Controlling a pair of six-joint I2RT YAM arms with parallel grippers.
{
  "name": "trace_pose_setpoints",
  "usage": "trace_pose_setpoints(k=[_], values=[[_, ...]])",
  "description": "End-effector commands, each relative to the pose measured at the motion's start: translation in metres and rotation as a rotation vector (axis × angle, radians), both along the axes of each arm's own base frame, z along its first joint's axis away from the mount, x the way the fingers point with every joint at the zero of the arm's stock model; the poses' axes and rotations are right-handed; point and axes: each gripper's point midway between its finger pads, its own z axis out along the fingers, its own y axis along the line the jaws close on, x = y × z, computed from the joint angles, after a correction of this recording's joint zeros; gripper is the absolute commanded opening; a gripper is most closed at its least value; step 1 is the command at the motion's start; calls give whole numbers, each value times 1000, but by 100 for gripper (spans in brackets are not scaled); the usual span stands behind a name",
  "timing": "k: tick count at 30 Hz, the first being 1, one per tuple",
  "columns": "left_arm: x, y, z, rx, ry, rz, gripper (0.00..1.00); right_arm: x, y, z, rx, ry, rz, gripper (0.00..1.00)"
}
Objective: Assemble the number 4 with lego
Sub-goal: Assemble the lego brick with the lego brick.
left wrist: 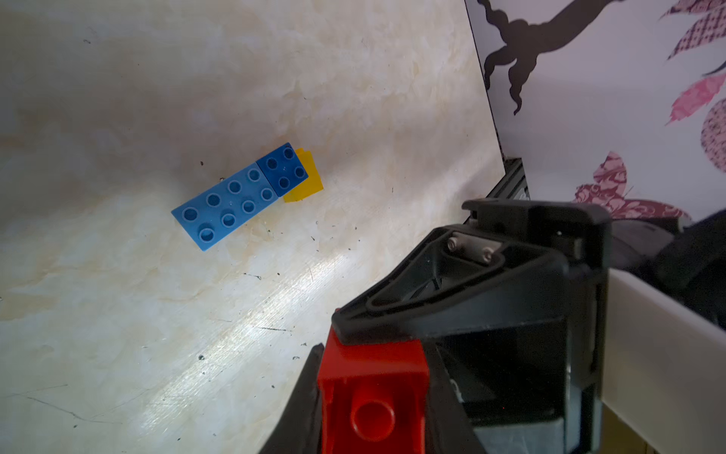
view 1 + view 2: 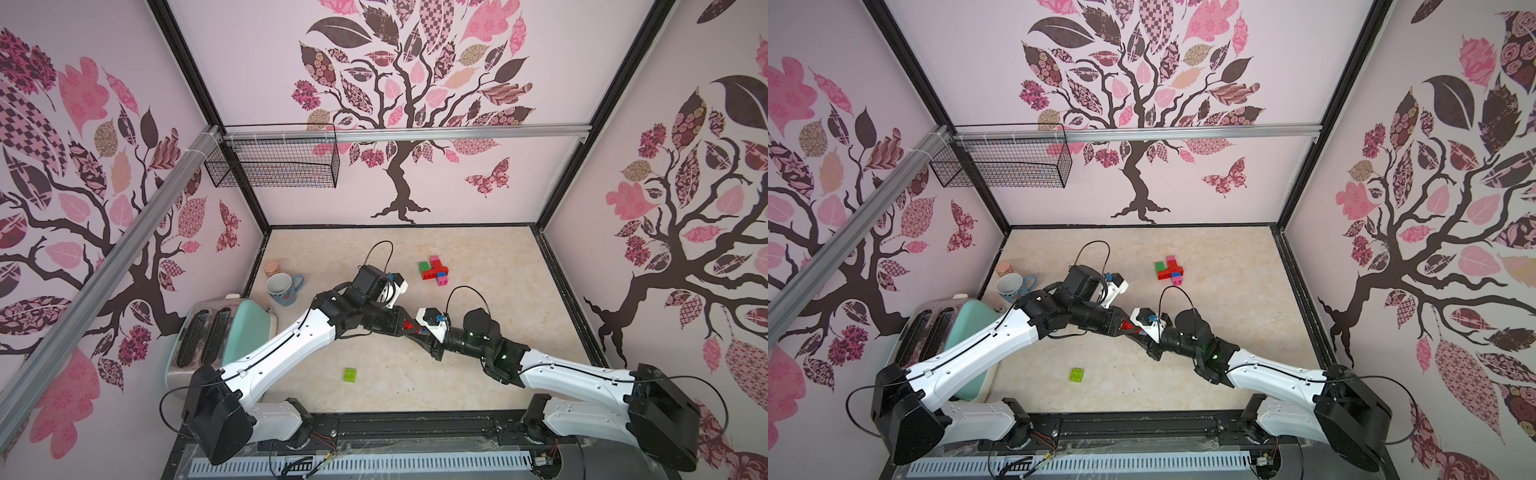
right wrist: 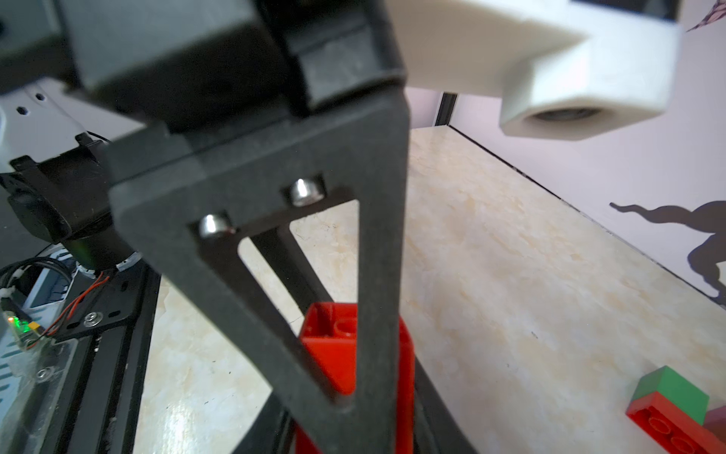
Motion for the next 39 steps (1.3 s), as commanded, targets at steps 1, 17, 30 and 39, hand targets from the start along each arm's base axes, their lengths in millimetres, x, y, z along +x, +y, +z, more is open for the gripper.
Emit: trace_pose_setpoints(k=[1,17,30,39], values=[[6,-5,26,-56,-63,-21,0,0,0,50,184,-64,12,30],[45,-5,162,-647,65,-43,0,18,-42,172,673,-316,-13,78],[34,-4,168,-681,116,-68,0,26,-15,160,537,-301,51,66],[35,-5,161,-673,130,-65,0,24,-13,164,542,-277,74,44]])
